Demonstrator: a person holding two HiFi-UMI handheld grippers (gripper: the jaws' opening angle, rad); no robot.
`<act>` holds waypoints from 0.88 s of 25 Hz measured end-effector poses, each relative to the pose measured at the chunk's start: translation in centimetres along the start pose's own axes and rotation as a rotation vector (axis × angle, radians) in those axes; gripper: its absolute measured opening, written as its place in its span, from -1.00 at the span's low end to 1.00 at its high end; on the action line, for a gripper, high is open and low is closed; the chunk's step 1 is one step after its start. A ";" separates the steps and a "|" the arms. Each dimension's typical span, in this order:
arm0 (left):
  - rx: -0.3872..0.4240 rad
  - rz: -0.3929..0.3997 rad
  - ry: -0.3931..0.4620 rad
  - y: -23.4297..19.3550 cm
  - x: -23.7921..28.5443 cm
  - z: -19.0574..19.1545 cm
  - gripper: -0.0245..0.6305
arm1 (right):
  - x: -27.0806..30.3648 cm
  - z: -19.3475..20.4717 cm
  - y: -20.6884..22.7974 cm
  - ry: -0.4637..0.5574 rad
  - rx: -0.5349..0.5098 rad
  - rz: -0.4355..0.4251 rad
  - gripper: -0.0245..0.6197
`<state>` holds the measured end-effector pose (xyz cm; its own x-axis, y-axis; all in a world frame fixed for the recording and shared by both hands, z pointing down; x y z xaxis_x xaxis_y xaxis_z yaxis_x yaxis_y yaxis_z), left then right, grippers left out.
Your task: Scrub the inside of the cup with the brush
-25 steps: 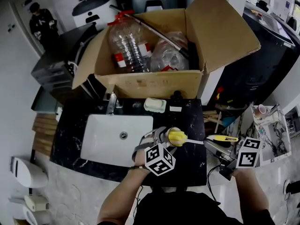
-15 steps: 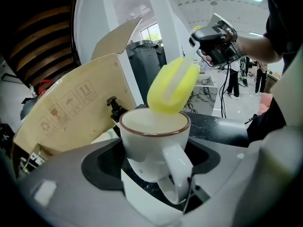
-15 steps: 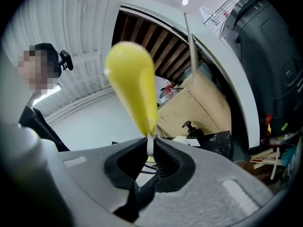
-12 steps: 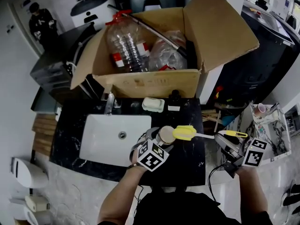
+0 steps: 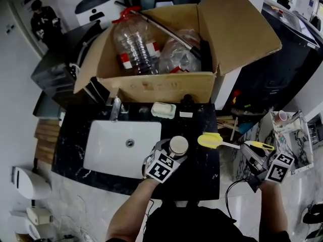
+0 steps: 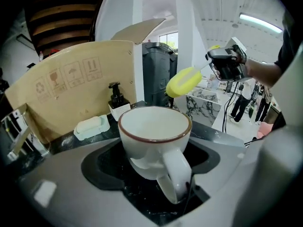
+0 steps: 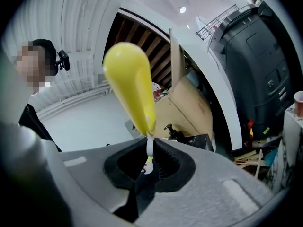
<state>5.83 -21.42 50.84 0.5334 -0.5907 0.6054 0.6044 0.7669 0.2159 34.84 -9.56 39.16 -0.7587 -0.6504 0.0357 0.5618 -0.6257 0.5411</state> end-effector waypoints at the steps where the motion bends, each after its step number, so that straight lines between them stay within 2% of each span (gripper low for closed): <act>1: -0.013 0.001 -0.001 0.1 0.3 0.2 0.29 | -0.2 0.2 0.1 -0.005 0.004 0.007 -0.80; 6: -0.116 0.006 0.013 0.1 1.6 1.4 0.30 | -0.8 1.3 0.3 -0.029 0.014 0.023 -0.80; 10: -0.154 -0.017 0.022 0.1 2.4 2.1 0.30 | -1.3 1.3 0.6 -0.038 0.008 0.019 -0.80; 22: -0.126 -0.107 0.003 0.5 1.6 2.0 0.32 | -3.1 1.0 1.7 -0.023 0.004 -0.034 -0.80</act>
<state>5.85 -21.52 53.44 0.4637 -0.6681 0.5820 0.7271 0.6623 0.1809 37.82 -8.23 40.83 -0.7847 -0.6189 0.0362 0.5342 -0.6454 0.5459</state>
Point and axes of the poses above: the fingertips, and each gripper's own axes: x forward along the fingers, y to its right, z out of its underside, the point moved 8 cm from there along -x, backward along the fingers, and after that the axes turned 15 degrees about -z, right-handed, at the moved point
